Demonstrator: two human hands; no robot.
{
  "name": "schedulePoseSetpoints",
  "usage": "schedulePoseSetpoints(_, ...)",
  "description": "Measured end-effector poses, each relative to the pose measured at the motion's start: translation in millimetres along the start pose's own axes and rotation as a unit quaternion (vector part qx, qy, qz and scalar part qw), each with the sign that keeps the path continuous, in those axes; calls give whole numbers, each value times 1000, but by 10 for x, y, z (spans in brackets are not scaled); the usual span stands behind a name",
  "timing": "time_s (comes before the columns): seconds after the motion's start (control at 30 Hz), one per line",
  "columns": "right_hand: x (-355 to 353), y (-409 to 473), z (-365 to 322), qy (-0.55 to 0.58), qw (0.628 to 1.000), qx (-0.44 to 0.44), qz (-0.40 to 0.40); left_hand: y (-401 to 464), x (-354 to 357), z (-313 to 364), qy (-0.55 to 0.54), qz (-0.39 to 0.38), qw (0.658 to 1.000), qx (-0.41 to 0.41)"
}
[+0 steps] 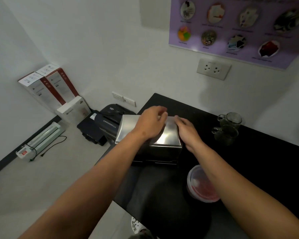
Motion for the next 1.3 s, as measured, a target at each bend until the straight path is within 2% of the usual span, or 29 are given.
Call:
schedulePoseSetpoints(0.2, 56, -17, 3, -6, 1000, 6, 21, 271, 305, -71, 96, -102, 990, 22)
schedulePoseSetpoints(0.37, 88, 72, 43, -30, 999, 10, 33, 293, 388, -158, 119, -95, 988, -1)
schedulePoseSetpoints(0.57, 83, 167, 60, -55, 998, 24, 17, 306, 325, -140, 61, -106, 992, -11)
schedulePoseSetpoints(0.73, 27, 215, -80, -113, 994, -13, 5, 187, 13, -339, 38, -48, 998, 3)
schedulePoseSetpoints(0.83, 115, 262, -326, -204, 973, -104, 8, 49, -276, -634, 29, 7, 999, -38)
schedulePoseSetpoints(0.9, 296, 240, -477, -241, 955, -167, -34, -52, -470, -823, 3, 53, 995, -81)
schedulePoseSetpoints(0.97, 540, 188, -611, -301, 920, -233, -89, -145, -598, -1004, -51, 94, 982, -153)
schedulePoseSetpoints(1.03, 811, 133, -724, -367, 876, -279, -141, -224, -623, -1148, -139, 102, 955, -240)
schedulePoseSetpoints(1.17, 1275, 97, -829, -417, 845, -248, -226, -353, -561, -1357, -242, 76, 914, -318)
schedulePoseSetpoints(1.3, 1478, 143, -850, -463, 821, -248, -223, -369, -555, -1434, -320, 70, 877, -352)
Point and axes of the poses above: each hand's wrist, its own y-axis towards the middle knuckle, its own x-axis out of the palm, z = x × y, the point moved 3 cm from there along y, towards the middle knuckle, and after that the axes turned 12 degrees about z, right-handed, at the moved point
